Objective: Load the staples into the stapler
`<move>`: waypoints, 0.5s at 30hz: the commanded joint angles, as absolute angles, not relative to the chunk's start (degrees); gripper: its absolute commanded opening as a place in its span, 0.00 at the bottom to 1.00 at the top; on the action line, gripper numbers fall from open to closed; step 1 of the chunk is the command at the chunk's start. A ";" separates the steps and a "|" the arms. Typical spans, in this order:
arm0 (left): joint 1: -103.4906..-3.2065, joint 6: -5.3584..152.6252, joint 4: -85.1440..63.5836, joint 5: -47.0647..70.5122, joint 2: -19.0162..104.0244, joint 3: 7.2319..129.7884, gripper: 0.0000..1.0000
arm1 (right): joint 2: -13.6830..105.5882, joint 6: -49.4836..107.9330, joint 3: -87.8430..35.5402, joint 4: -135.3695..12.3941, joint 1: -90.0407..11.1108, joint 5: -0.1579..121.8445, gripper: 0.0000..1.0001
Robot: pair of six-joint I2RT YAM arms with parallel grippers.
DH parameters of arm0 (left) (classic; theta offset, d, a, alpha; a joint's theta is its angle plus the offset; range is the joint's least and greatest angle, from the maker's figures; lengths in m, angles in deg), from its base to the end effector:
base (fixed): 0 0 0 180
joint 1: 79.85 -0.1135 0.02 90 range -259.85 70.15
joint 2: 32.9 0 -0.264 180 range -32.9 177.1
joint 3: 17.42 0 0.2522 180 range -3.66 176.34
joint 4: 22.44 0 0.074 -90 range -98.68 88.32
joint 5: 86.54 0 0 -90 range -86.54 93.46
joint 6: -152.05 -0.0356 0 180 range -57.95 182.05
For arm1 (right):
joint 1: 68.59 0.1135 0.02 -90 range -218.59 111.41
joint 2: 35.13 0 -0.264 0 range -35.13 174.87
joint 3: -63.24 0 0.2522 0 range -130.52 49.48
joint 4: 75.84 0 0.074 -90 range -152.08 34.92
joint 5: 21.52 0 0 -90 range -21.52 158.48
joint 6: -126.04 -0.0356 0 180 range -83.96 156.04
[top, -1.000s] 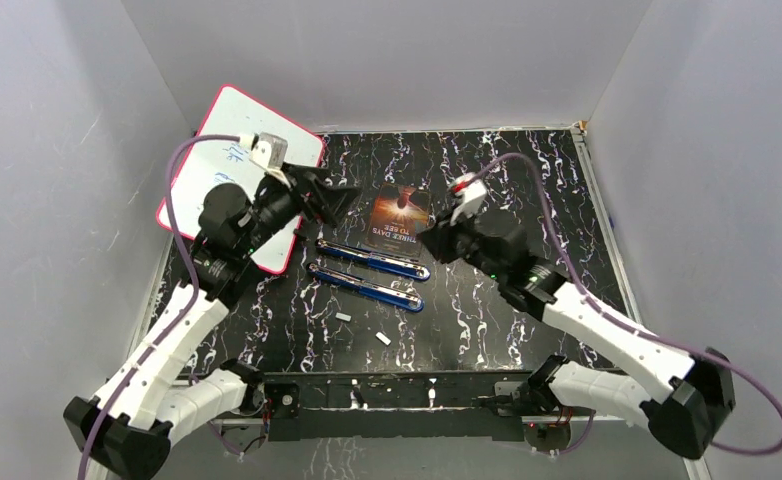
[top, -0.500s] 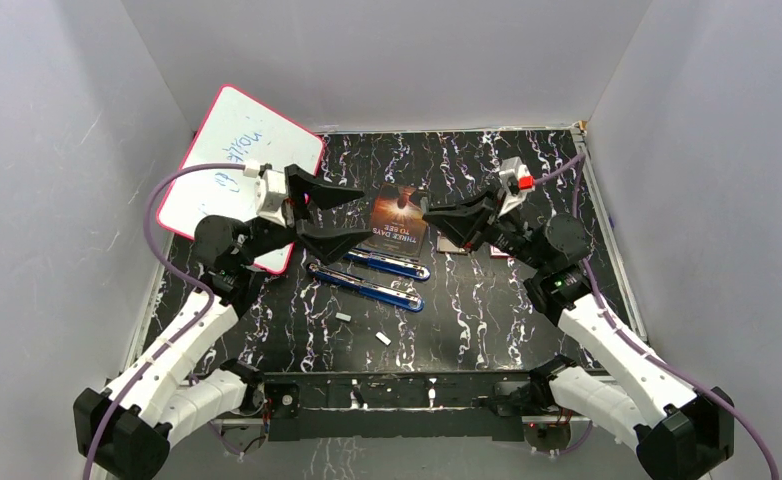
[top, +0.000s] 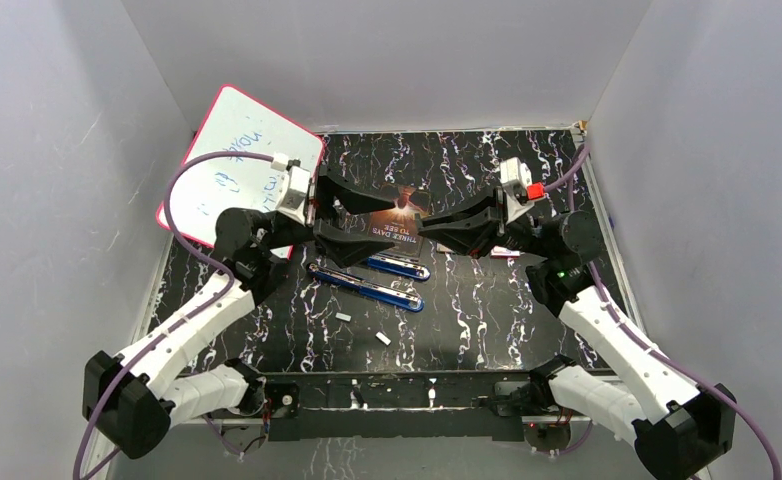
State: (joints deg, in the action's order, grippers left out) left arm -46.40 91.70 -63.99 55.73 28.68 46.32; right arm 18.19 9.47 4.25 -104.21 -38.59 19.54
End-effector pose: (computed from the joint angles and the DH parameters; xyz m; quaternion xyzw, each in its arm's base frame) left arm 0.1644 -0.1423 0.4214 0.4165 0.3392 -0.5795 0.6129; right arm 0.1546 0.1202 0.4047 -0.3784 0.4159 0.5520 0.6157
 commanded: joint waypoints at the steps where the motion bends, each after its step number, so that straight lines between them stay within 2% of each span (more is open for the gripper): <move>1: -44.84 90.89 -67.85 52.96 28.94 48.88 0.66 | 17.27 11.17 0.93 -106.17 -38.72 17.41 0.00; 10: -41.57 89.54 -67.96 52.10 32.06 50.75 0.65 | 17.60 11.63 0.36 -104.81 -38.73 16.60 0.00; 15: -40.89 89.38 -67.95 52.24 33.33 51.19 0.58 | 17.19 11.18 0.00 -104.89 -38.71 16.41 0.00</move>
State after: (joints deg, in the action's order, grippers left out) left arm -41.59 91.00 -64.44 52.78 33.07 48.66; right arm 18.17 10.94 3.31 -103.34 -38.59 17.07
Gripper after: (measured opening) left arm 0.611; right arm 0.228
